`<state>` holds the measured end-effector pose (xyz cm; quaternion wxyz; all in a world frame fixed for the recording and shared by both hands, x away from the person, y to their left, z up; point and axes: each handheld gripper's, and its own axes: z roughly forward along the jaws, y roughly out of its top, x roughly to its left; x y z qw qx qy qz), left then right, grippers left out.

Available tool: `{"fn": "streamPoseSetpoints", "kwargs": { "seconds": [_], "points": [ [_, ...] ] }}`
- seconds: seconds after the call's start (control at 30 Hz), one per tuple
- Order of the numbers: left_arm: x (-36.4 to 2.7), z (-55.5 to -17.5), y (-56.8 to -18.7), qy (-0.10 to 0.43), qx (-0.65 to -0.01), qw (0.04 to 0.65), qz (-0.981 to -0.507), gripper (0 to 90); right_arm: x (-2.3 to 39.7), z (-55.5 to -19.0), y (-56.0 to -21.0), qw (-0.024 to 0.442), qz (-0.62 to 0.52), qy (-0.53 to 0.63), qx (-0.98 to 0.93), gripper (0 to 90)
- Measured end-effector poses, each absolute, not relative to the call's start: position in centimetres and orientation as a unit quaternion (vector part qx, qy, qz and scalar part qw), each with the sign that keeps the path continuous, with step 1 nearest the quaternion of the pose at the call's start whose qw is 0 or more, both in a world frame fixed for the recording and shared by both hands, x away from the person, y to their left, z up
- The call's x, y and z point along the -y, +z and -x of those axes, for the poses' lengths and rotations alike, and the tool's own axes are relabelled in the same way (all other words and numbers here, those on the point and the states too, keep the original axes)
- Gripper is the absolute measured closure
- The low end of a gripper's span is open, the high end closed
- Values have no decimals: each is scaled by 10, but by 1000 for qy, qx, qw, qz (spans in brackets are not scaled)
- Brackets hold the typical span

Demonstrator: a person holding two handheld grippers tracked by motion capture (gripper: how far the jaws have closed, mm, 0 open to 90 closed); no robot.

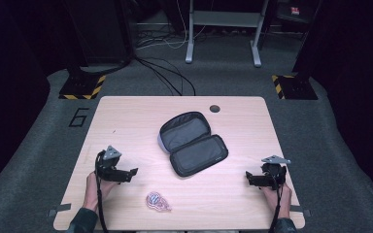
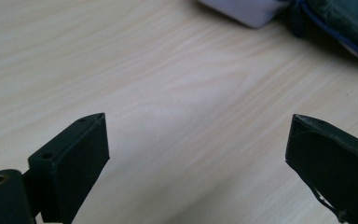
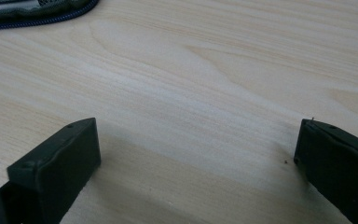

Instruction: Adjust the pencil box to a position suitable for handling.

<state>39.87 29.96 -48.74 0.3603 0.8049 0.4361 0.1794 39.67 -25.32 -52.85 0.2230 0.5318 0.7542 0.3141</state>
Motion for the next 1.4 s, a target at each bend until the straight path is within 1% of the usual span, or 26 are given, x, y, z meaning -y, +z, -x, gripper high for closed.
{"fn": "streamPoseSetpoints", "kwargs": {
  "seconds": [0.2, 0.23, 0.27, 0.3, 0.33, 0.37, 0.57, 0.63, 0.8, 1.17, 1.27, 1.3, 1.4],
  "points": [
    [-285, -422, -469, 178, -415, 371, -811, 76, 253, -397, -528, 222, -533, 314, -754, 0],
    [-281, -428, -465, 179, -410, 375, -812, 94, 253, -397, -528, 221, -533, 314, -754, 0],
    [-281, -428, -465, 179, -410, 375, -812, 97, 253, -397, -528, 221, -533, 314, -754, 0],
    [-276, -436, -461, 176, -402, 371, -818, 98, 253, -397, -528, 221, -532, 314, -754, 0],
    [-276, -436, -461, 176, -402, 371, -818, 105, 253, -397, -528, 221, -532, 314, -754, 0],
    [-269, -444, -459, 177, -399, 381, -815, 114, 253, -397, -529, 222, -532, 314, -754, 0],
    [-255, -466, -455, 164, -390, 379, -823, 149, 253, -397, -528, 221, -532, 314, -754, 0],
    [-252, -471, -455, 168, -389, 381, -822, 154, 253, -397, -528, 221, -532, 315, -754, 0],
    [-244, -487, -456, 166, -386, 375, -826, 222, 253, -397, -528, 221, -532, 315, -754, 0],
    [-229, -515, -463, 159, -401, 380, -818, 289, 253, -397, -528, 221, -530, 316, -755, 8],
    [-228, -520, -463, 163, -404, 381, -815, 344, 253, -397, -528, 221, -528, 317, -756, 10],
    [-225, -524, -464, 163, -409, 379, -814, 344, 253, -397, -528, 221, -527, 317, -757, 9],
    [-221, -531, -465, 153, -414, 382, -812, 398, 253, -397, -528, 221, -527, 317, -757, 10]
  ]
}}
